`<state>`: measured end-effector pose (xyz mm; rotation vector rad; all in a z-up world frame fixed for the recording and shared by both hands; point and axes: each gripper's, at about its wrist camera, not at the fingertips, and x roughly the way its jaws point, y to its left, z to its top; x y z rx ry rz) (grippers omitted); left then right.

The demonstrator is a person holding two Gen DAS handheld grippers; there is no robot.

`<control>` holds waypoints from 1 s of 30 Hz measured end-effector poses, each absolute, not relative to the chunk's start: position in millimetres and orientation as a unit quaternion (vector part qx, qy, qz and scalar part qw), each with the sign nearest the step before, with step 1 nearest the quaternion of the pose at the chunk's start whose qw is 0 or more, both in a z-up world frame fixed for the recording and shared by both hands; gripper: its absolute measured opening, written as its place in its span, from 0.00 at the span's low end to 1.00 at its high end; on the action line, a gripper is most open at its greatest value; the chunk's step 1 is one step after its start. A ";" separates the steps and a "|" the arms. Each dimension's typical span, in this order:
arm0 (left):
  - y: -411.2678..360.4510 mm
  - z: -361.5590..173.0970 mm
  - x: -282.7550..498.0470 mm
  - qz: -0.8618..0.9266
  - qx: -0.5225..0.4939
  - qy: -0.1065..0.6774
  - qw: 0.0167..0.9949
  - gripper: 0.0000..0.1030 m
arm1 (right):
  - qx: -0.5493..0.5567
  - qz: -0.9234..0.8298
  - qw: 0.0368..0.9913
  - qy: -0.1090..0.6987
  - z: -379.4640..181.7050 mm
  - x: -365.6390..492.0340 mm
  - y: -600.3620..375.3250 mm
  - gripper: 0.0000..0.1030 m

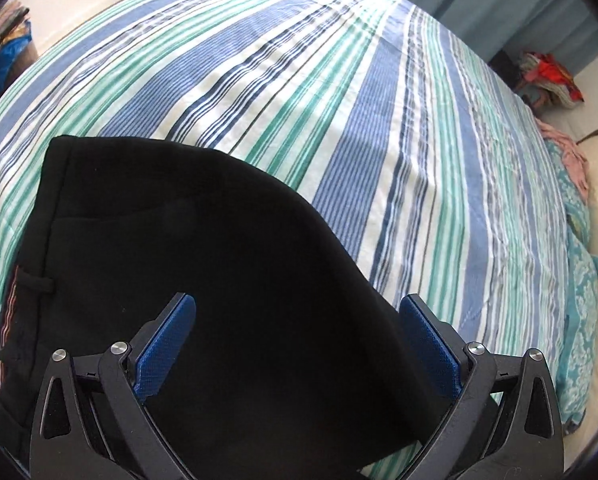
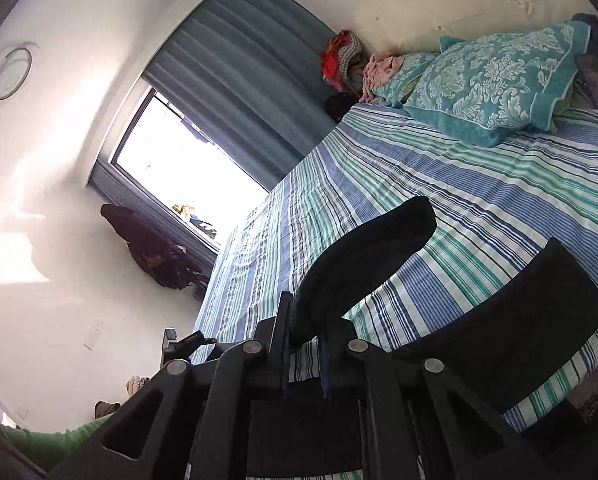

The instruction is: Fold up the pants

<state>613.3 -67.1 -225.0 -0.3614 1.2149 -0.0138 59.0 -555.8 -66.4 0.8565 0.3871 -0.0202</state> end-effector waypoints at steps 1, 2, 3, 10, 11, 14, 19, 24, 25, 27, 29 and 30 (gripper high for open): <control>-68.3 -230.5 616.4 -0.004 -0.167 0.574 0.801 0.99 | 0.412 -0.006 0.892 0.184 -64.8 54.5 -556.6 0.11; -68.8 -234.2 618.1 -0.004 -0.168 0.578 0.799 0.99 | 0.413 0.000 0.892 0.182 -63.5 50.4 -556.9 0.11; -69.0 -236.5 619.4 -0.005 -0.170 0.579 0.797 0.99 | 0.415 0.007 0.892 0.179 -61.3 43.9 -556.0 0.11; -69.8 -234.2 621.6 -0.037 -0.203 0.594 0.777 0.06 | 0.412 -0.015 0.894 0.176 -65.5 22.6 -576.3 0.11; -67.9 -222.3 615.5 -0.043 -0.203 0.582 0.786 0.06 | 0.419 -0.020 0.890 0.181 -72.3 26.0 -583.2 0.11; -56.8 -166.1 581.2 -0.082 -0.212 0.532 0.816 0.06 | 0.431 -0.032 0.881 0.193 -85.0 47.4 -608.1 0.11; -12.9 -96.7 458.5 -0.113 -0.200 0.451 0.862 0.08 | 0.429 -0.034 0.887 0.167 -63.1 67.5 -646.3 0.11; 5.4 -183.8 352.9 -0.076 -0.178 0.527 0.827 0.09 | 0.456 -0.084 0.860 0.215 -107.9 54.3 -683.9 0.11; 6.9 -209.2 343.5 -0.071 -0.188 0.551 0.810 0.09 | 0.462 -0.101 0.846 0.244 -129.9 52.0 -689.4 0.11; 9.4 -245.7 332.5 -0.058 -0.219 0.585 0.779 0.09 | 0.468 -0.136 0.817 0.308 -175.3 47.6 -695.6 0.11; 9.2 -248.1 327.5 -0.058 -0.228 0.577 0.782 0.09 | 0.477 -0.162 0.789 0.353 -212.0 40.7 -697.0 0.11; 5.8 -243.9 329.1 -0.059 -0.219 0.576 0.785 0.09 | 0.479 -0.173 0.778 0.368 -224.6 37.0 -696.0 0.11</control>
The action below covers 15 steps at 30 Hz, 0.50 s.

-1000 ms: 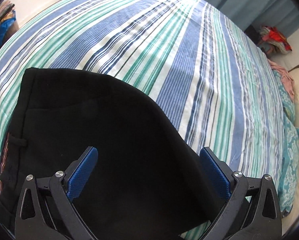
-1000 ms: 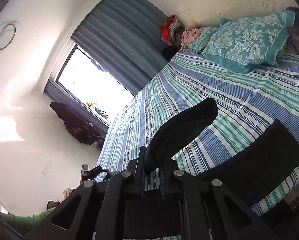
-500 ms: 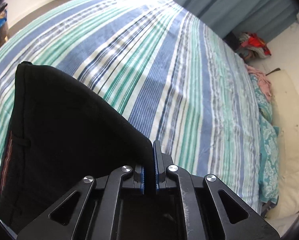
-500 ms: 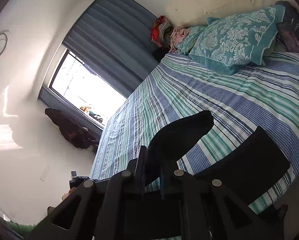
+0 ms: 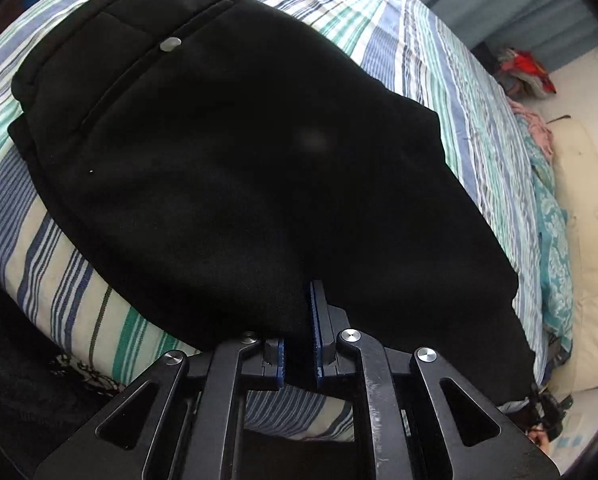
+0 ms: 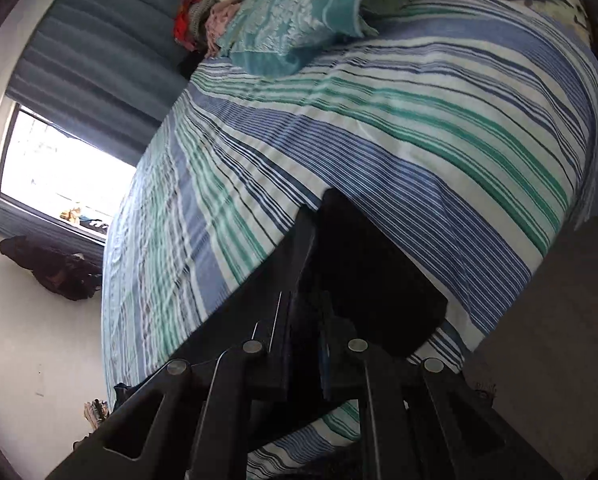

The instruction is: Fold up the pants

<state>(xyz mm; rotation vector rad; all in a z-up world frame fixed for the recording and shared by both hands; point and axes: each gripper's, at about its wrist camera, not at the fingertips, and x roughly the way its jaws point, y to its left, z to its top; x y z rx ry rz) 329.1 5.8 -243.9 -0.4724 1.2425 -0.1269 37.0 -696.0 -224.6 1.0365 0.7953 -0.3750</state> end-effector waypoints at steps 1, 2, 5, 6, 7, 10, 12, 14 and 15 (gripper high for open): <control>3.5 -239.7 331.3 -0.061 -0.212 0.576 0.787 0.09 | 0.482 -0.180 0.772 0.373 -233.2 33.0 -695.1 0.11; 1.4 -236.0 333.3 -0.063 -0.206 0.575 0.789 0.09 | 0.486 -0.184 0.767 0.376 -239.7 30.0 -695.0 0.11; -2.1 -233.2 338.0 -0.060 -0.200 0.581 0.786 0.09 | 0.490 -0.193 0.759 0.383 -250.8 27.0 -697.4 0.11; -3.1 -233.5 339.8 -0.057 -0.200 0.583 0.786 0.09 | 0.490 -0.194 0.758 0.384 -251.9 27.5 -698.3 0.11; -4.6 -232.8 340.5 -0.055 -0.198 0.583 0.786 0.09 | 0.484 -0.194 0.760 0.388 -250.2 30.0 -699.4 0.11; -9.8 -226.1 339.0 -0.058 -0.188 0.574 0.795 0.09 | 0.437 -0.185 0.783 0.403 -230.5 42.4 -697.6 0.11; -13.0 -230.5 326.0 -0.063 -0.173 0.570 0.800 0.09 | 0.409 -0.175 0.802 0.399 -213.8 45.1 -697.5 0.11; -16.9 -234.3 321.3 -0.067 -0.167 0.572 0.800 0.10 | 0.389 -0.184 0.802 0.413 -211.5 43.7 -700.2 0.11; -20.3 -236.0 320.1 -0.068 -0.163 0.574 0.800 0.10 | 0.379 -0.189 0.801 0.424 -214.4 43.0 -701.1 0.11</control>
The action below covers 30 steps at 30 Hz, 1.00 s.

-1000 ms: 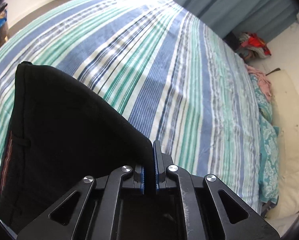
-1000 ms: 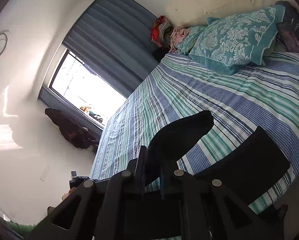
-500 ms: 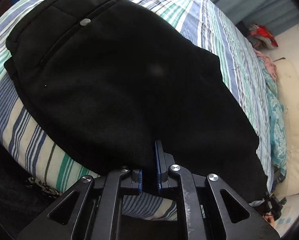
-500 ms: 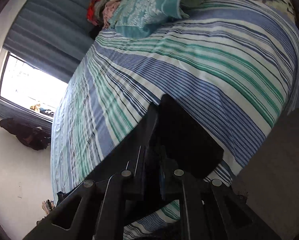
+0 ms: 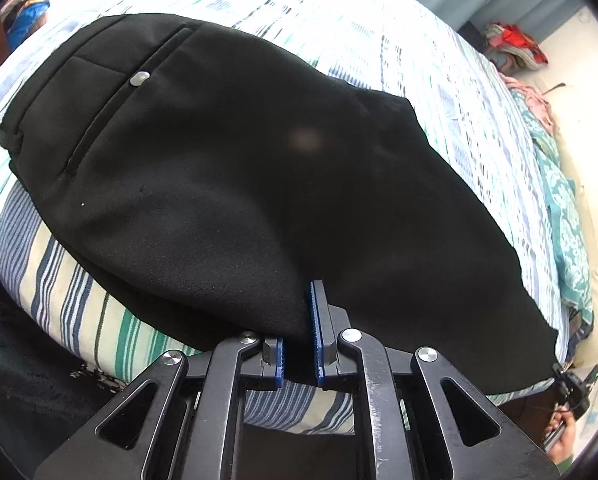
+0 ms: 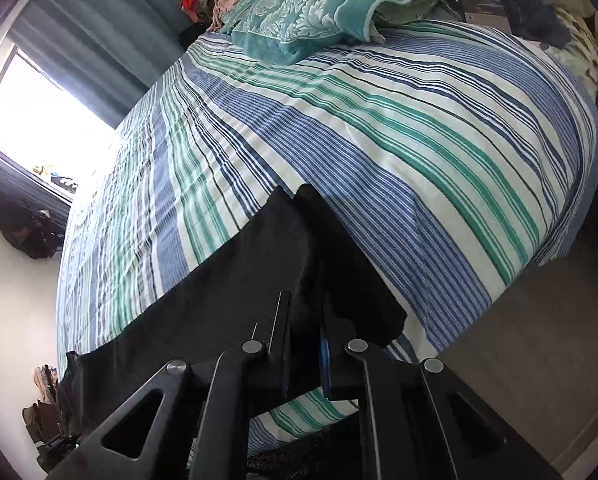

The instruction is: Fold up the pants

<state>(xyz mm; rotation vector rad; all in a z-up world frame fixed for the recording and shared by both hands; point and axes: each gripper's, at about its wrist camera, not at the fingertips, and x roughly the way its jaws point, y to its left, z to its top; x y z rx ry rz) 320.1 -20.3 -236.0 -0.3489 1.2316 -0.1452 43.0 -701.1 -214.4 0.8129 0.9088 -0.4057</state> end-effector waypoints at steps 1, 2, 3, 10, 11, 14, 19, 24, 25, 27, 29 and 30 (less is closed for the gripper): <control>-23.8 -236.0 319.1 -0.067 -0.157 0.573 0.801 0.10 | 0.367 -0.196 0.799 0.434 -218.3 42.2 -701.8 0.11; -26.1 -234.1 319.3 -0.065 -0.147 0.571 0.805 0.10 | 0.357 -0.202 0.799 0.439 -221.1 40.9 -701.0 0.11; -29.0 -232.1 320.0 -0.065 -0.136 0.570 0.807 0.10 | 0.351 -0.206 0.801 0.439 -223.0 40.0 -699.9 0.11; -28.1 -232.6 319.6 -0.067 -0.130 0.570 0.809 0.11 | 0.344 -0.223 0.801 0.436 -229.5 39.4 -697.9 0.11; -28.6 -232.3 318.6 -0.067 -0.125 0.569 0.810 0.11 | 0.341 -0.224 0.801 0.438 -229.8 40.2 -698.1 0.11; -32.0 -229.0 316.8 -0.061 -0.104 0.566 0.816 0.10 | 0.325 -0.229 0.803 0.444 -227.9 42.3 -694.6 0.11; -40.9 -226.2 315.0 -0.051 -0.074 0.568 0.818 0.12 | 0.301 -0.238 0.805 0.452 -225.1 45.7 -688.7 0.11; -41.6 -227.0 313.5 -0.047 -0.073 0.571 0.816 0.22 | 0.290 -0.249 0.805 0.453 -223.3 45.1 -686.4 0.13; -39.8 -226.1 311.3 -0.043 -0.072 0.572 0.816 0.33 | 0.287 -0.254 0.806 0.452 -221.9 44.1 -686.0 0.14; -36.3 -224.6 307.2 -0.037 -0.069 0.567 0.820 0.32 | 0.282 -0.264 0.808 0.445 -217.8 41.0 -685.1 0.37; -32.4 -226.9 305.2 -0.046 -0.071 0.569 0.818 0.18 | 0.285 -0.270 0.813 0.429 -212.5 35.2 -685.1 0.64; -31.0 -226.6 304.4 -0.049 -0.073 0.568 0.818 0.14 | 0.286 -0.276 0.817 0.419 -208.6 31.6 -683.9 0.72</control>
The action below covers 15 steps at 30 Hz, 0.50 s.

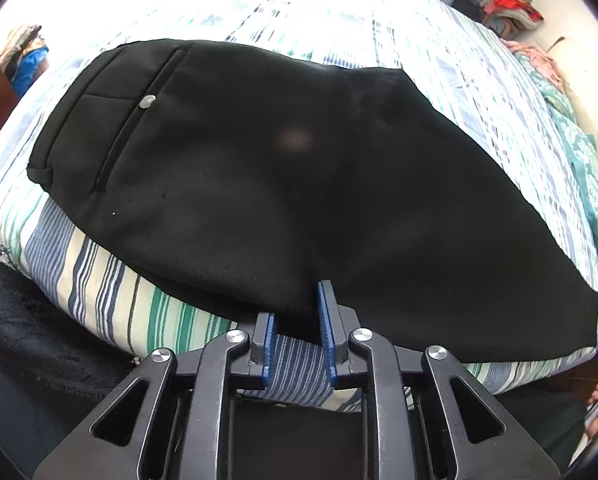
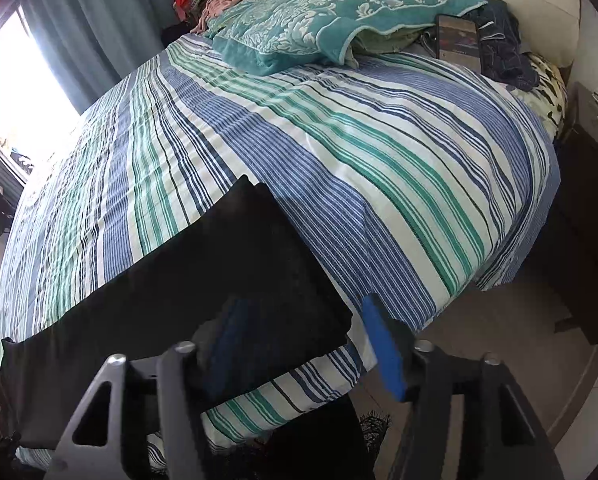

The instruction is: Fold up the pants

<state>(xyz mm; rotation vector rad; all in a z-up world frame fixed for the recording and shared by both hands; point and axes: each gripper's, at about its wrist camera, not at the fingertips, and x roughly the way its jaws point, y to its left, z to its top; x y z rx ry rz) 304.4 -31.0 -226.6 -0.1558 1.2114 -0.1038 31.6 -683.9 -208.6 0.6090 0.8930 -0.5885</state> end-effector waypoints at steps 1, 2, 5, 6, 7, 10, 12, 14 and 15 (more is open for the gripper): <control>-29.9 -225.6 302.8 -0.051 -0.073 0.567 0.819 0.12 | 0.285 -0.283 0.820 0.407 -203.3 27.1 -682.5 0.72; -29.4 -225.4 301.5 -0.051 -0.071 0.567 0.819 0.12 | 0.282 -0.290 0.823 0.399 -198.0 22.9 -680.3 0.72; -27.9 -222.9 296.1 -0.050 -0.062 0.566 0.820 0.13 | 0.252 -0.319 0.835 0.371 -175.4 14.0 -662.3 0.72; -28.0 -223.1 295.3 -0.047 -0.058 0.568 0.820 0.17 | 0.239 -0.321 0.843 0.360 -166.1 12.3 -652.8 0.72; -26.8 -223.8 292.1 -0.044 -0.054 0.570 0.819 0.19 | 0.225 -0.320 0.852 0.348 -156.5 11.9 -642.1 0.73; -28.2 -226.9 288.9 -0.046 -0.054 0.572 0.817 0.17 | 0.199 -0.287 0.880 0.322 -132.3 20.7 -601.4 0.81; -26.4 -225.1 290.5 -0.045 -0.057 0.575 0.815 0.17 | 0.190 -0.246 0.896 0.317 -124.1 35.0 -569.1 0.86; -25.8 -222.7 286.5 -0.038 -0.055 0.580 0.812 0.23 | 0.188 -0.186 0.907 0.327 -124.3 56.2 -535.5 0.86; -23.5 -221.1 283.4 -0.032 -0.054 0.584 0.809 0.34 | 0.189 -0.156 0.910 0.335 -128.3 68.5 -517.2 0.86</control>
